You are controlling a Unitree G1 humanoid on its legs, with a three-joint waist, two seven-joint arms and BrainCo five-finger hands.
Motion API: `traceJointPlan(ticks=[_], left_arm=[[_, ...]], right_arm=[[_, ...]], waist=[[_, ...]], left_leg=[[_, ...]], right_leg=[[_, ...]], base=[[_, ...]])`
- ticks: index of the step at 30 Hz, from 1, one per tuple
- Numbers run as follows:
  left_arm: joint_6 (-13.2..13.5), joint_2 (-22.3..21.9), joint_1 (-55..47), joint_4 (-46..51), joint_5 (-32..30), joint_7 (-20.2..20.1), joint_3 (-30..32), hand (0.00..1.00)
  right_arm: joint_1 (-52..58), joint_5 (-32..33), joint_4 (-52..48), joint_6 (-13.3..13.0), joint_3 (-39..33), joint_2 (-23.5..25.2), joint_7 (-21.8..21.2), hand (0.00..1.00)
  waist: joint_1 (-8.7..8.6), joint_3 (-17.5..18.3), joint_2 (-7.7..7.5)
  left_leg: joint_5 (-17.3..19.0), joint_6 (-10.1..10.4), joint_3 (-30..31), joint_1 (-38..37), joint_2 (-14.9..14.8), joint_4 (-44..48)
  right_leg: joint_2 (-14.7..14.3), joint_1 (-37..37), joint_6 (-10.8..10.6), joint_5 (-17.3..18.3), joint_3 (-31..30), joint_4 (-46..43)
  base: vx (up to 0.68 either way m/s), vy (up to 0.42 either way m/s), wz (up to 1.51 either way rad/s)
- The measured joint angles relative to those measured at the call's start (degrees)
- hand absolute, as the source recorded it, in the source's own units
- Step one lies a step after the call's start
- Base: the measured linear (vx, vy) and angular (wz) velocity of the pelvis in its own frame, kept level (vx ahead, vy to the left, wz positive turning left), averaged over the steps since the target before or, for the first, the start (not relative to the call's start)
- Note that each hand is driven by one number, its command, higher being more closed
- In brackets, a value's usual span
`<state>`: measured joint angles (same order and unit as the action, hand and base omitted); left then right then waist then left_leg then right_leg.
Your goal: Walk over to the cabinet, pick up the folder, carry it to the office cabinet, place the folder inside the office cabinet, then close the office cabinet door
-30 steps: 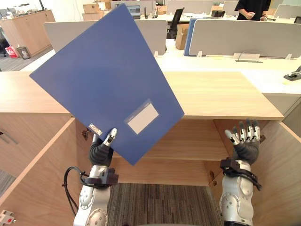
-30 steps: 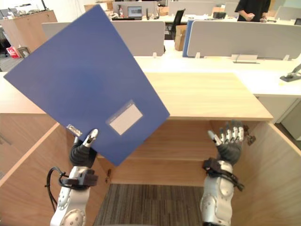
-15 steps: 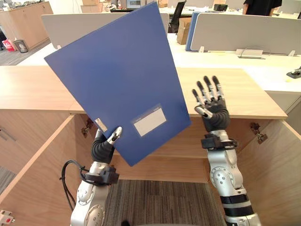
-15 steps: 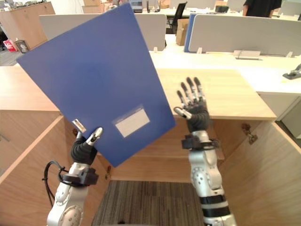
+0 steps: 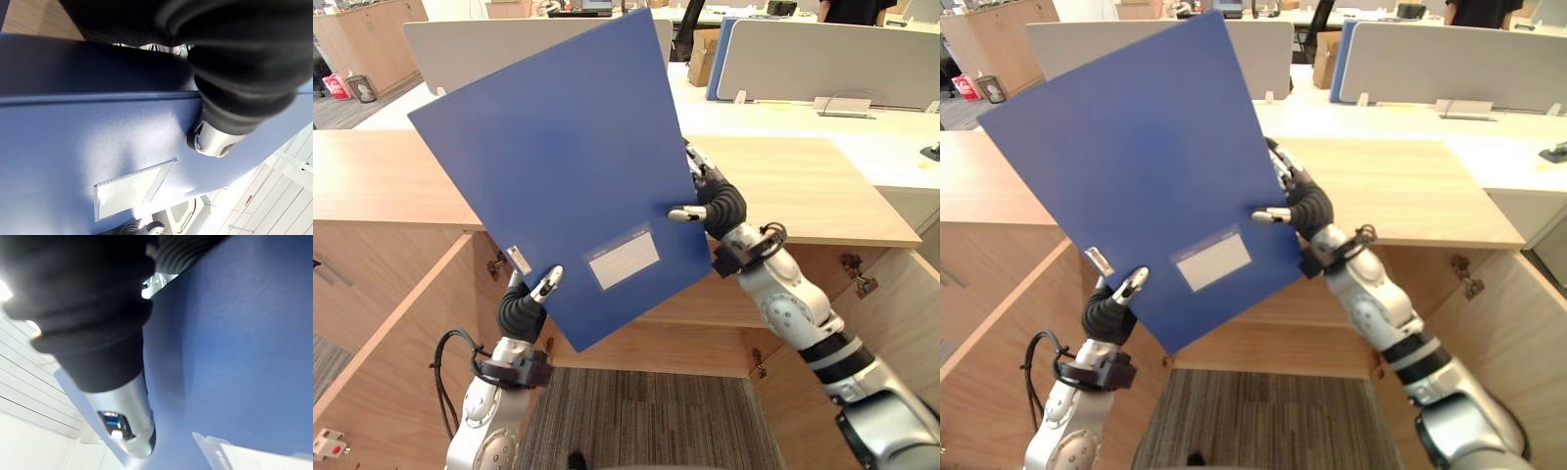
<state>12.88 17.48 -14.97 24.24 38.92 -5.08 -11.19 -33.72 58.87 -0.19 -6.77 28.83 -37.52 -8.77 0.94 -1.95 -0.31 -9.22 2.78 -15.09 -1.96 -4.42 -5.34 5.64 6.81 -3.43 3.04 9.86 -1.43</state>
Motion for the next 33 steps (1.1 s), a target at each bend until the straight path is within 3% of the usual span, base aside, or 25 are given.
traceJointPlan(ticks=[10, 11, 18, 19, 25, 29, 33], left_arm=[[2.03, 4.5, -0.18, 0.0, 2.41, 0.11, -1.46, 1.0], [2.03, 4.68, -0.18, 0.0, 2.41, 0.15, -1.49, 1.0], [3.14, 8.4, -0.22, -0.13, 3.91, 1.3, -2.32, 1.0], [3.3, 8.91, -0.23, -0.12, 3.9, 1.3, -2.37, 0.0], [3.54, 14.23, -1.94, -0.69, 2.58, 1.22, -7.89, 0.0], [0.1, 14.66, -2.42, -6.51, -0.31, -1.68, -12.73, 0.0], [-2.73, 12.26, -2.22, -12.29, 0.24, -5.53, -16.37, 0.0]], right_arm=[[-8.45, 0.69, 1.38, 1.39, 9.29, -6.92, -0.25, 0.0], [-8.89, 0.69, 1.72, 1.54, 9.69, -6.92, -0.27, 1.0], [-14.2, 3.25, 4.5, 2.63, 15.65, -8.51, -1.2, 1.0], [-14.65, 3.3, 4.5, 2.75, 16.29, -9.07, -1.69, 1.0], [-16.28, 2.8, 4.16, 2.9, 18.24, -13.01, -4.69, 1.0], [-16.62, -2.83, 2.15, 3.35, 20.41, -15.4, -5.65, 1.0], [-16.6, -8.52, -0.63, 3.73, 20.71, -16.03, -7.04, 1.0]], waist=[[0.38, 0.42, 0.37], [0.39, 0.43, 0.38], [0.95, 0.81, 0.97], [1.01, 0.82, 0.97], [1.52, 1.24, 0.93], [1.69, 2.49, 0.89], [1.62, 2.49, 0.88]], left_leg=[[-0.68, 0.09, 0.31, 1.23, -0.04, 0.04], [-0.73, 0.1, 0.36, 1.22, -0.04, 0.08], [-1.23, -0.06, 1.0, 1.28, -0.11, -0.04], [-1.23, -0.06, 1.11, 1.34, -0.11, -0.05], [-1.49, -0.13, 1.63, 2.1, 0.06, -0.03], [-1.5, -0.13, 1.63, 2.64, -0.05, -0.02], [-1.54, -0.08, 1.58, 2.67, -0.33, -0.03]], right_leg=[[0.01, -1.67, 0.02, 0.0, 0.03, -1.04], [0.01, -1.66, 0.02, 0.0, 0.04, -1.1], [0.06, -2.07, 0.23, 0.19, 0.22, -1.82], [0.06, -2.07, 0.28, 0.22, 0.28, -1.81], [0.21, -2.55, 0.05, -0.07, 0.59, -1.72], [0.05, -3.01, 0.03, -0.14, 0.57, -1.56], [-0.21, -3.09, 0.06, -0.16, 0.52, -1.59]], base=[[0.0, 0.0, 0.0], [0.0, 0.0, 0.0], [-0.05, 0.006, 0.02], [-0.05, 0.008, 0.08], [-0.02, 0.005, 0.04], [0.0, 0.0, 0.0], [0.0, 0.0, 0.0]])
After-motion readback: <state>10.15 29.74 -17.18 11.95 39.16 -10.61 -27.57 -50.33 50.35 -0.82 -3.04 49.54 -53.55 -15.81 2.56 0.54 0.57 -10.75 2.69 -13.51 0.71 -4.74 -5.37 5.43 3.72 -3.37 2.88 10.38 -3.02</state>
